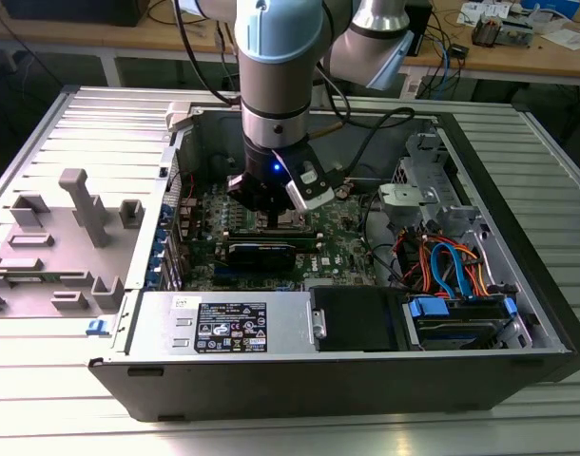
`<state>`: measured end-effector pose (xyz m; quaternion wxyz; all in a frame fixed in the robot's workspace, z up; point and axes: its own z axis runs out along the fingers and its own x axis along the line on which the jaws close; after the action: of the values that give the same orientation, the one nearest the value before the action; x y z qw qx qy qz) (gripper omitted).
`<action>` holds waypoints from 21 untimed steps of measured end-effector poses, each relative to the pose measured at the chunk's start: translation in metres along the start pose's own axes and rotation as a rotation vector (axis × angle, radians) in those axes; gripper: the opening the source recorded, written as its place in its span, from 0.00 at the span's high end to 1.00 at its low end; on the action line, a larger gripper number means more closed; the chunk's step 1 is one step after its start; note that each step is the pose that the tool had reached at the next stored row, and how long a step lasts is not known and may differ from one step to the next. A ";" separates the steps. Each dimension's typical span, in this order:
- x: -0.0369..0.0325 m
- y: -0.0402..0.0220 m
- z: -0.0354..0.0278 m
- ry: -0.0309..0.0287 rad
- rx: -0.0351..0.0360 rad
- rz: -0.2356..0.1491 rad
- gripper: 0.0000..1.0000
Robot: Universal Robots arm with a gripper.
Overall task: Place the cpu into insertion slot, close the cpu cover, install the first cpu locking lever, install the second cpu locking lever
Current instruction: 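Install the second cpu locking lever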
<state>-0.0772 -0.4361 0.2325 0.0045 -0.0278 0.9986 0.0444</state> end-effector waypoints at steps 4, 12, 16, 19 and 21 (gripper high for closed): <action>-0.0015 -0.0004 0.0031 0.0305 -0.0018 0.003 0.89; -0.0011 -0.0073 0.0064 0.0304 -0.0372 0.002 0.89; -0.0009 -0.0105 0.0067 0.0299 -0.0484 0.002 0.89; 0.0016 -0.0128 0.0081 0.0285 -0.0719 0.002 0.89; 0.0031 -0.0132 0.0096 0.0283 -0.0784 0.002 0.89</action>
<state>-0.0796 -0.4485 0.2218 -0.0108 -0.0276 0.9961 0.0832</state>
